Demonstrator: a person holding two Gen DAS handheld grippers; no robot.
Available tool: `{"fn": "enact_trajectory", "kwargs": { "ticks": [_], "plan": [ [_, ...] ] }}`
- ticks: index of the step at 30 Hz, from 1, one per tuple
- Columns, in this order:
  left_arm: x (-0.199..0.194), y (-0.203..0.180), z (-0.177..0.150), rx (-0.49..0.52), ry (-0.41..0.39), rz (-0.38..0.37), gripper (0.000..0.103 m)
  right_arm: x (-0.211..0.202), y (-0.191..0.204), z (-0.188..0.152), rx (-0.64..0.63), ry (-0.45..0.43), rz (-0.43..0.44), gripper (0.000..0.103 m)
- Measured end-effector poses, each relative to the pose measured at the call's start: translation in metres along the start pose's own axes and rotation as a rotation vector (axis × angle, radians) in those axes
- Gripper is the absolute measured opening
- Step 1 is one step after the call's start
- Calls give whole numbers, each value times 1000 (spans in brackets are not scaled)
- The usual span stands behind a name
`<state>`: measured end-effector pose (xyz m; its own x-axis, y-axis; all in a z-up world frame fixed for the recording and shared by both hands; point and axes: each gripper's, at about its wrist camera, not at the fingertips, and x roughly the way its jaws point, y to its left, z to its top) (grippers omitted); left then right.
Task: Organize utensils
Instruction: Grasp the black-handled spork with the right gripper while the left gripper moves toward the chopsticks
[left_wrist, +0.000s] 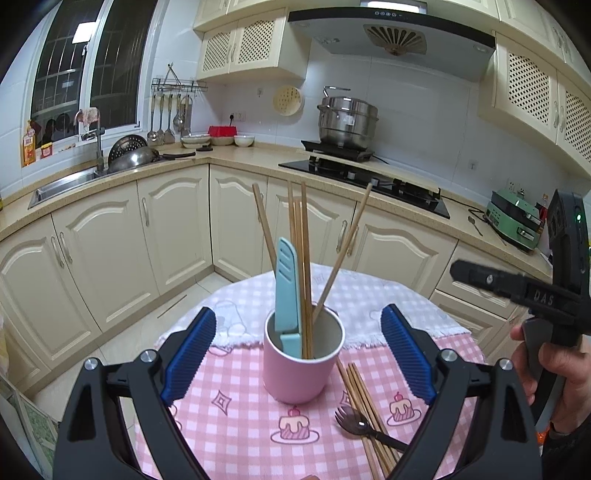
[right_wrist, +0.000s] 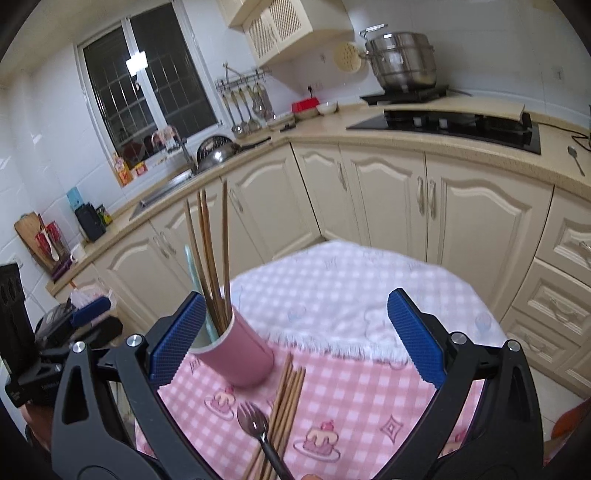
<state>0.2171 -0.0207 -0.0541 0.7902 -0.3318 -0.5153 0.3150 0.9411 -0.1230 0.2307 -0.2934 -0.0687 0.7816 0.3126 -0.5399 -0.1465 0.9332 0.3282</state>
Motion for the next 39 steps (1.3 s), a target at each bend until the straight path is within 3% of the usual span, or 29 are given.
{"fn": "enact_trajectory", "kwargs": {
  "ticks": [5, 16, 17, 21, 23, 27, 32, 36, 39],
  "plan": [
    [0, -2, -10, -7, 25, 8, 89, 7, 4, -20, -37, 90, 2, 97],
    [8, -6, -36, 15, 115, 50, 89, 49, 30, -77, -243, 439, -18, 96],
    [9, -6, -39, 14, 126, 53, 89, 52, 31, -82, -255, 461, -17, 93],
    [14, -2, -50, -2, 162, 53, 89, 64, 36, -99, -310, 558, 4, 60],
    [17, 0, -55, -16, 182, 51, 89, 70, 39, -108, -345, 598, 15, 50],
    [22, 4, -66, -37, 212, 49, 89, 76, 46, -123, -414, 664, 25, 38],
    [29, 2, -75, -38, 246, 48, 89, 84, 49, -134, -449, 711, 31, 33],
    [35, -2, -81, -34, 276, 46, 89, 85, 46, -134, -405, 709, 69, 18],
    [40, -5, -85, -33, 297, 39, 89, 86, 36, -132, -342, 694, 89, 14]
  ]
}}
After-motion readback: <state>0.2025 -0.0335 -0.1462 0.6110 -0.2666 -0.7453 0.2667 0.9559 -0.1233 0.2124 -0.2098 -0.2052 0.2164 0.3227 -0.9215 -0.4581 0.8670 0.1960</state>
